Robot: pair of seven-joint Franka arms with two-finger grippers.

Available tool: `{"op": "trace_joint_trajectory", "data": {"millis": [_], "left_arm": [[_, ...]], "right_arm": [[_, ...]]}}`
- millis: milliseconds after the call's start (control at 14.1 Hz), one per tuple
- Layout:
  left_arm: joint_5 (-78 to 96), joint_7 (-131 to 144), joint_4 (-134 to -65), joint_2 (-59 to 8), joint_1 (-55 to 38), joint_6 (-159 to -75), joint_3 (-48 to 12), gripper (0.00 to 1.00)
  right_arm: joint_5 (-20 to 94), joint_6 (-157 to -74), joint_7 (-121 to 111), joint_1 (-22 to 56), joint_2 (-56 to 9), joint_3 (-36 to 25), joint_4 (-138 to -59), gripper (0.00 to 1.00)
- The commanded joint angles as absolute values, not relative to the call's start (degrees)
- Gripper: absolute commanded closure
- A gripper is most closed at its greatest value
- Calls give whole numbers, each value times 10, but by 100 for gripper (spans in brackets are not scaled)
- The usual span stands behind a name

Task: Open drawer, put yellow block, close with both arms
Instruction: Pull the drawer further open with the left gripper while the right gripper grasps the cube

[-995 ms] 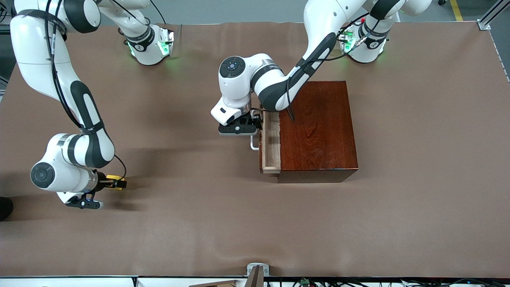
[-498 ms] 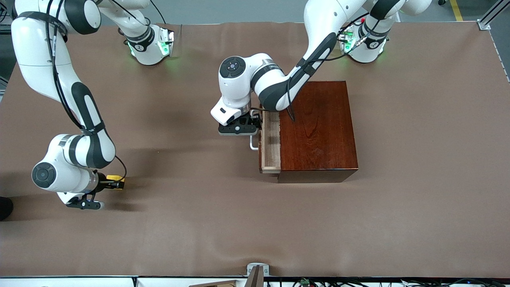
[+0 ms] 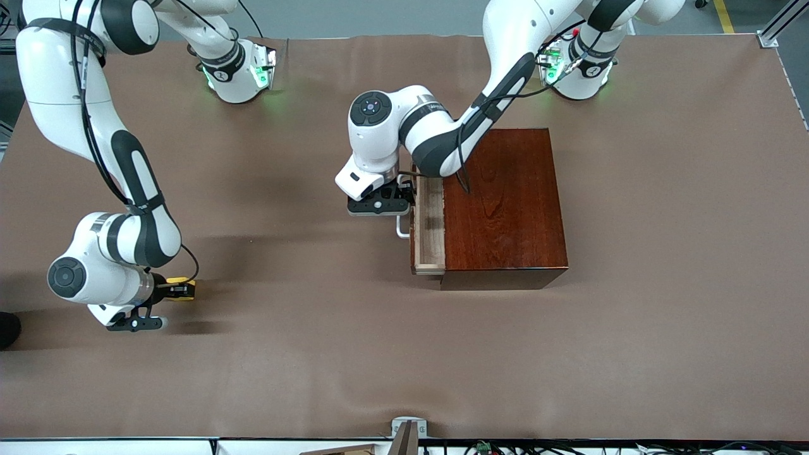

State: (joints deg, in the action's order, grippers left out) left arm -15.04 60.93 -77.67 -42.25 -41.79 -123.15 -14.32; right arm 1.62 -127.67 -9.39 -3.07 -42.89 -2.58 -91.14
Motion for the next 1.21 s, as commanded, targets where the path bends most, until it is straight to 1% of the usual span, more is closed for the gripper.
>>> {"op": "trace_joint_trajectory", "data": {"millis": [0, 284, 569, 711, 924, 1137], "left_arm": [[-126, 621, -749, -434, -432, -1223, -149, 0], [-127, 621, -748, -428, -432, -1200, -147, 0], [-127, 620, -749, -429, -432, -1201, -146, 0], [-127, 616, -748, -432, -434, -1211, -146, 0], [-127, 625, -748, -441, -438, -1271, -146, 0], [-127, 626, -746, -438, -440, -1279, -152, 0]], "right_arm": [[21, -1249, -114, -33, -417, -19, -904, 100], [20, -1248, -119, -21, -387, -9, -892, 100], [24, -1249, -118, -19, -370, -9, -890, 100], [24, -1248, -119, -19, -369, -9, -876, 100], [24, -1247, -119, -19, -362, -9, -871, 100], [24, -1224, -120, -18, -354, -4, -869, 100]]}}
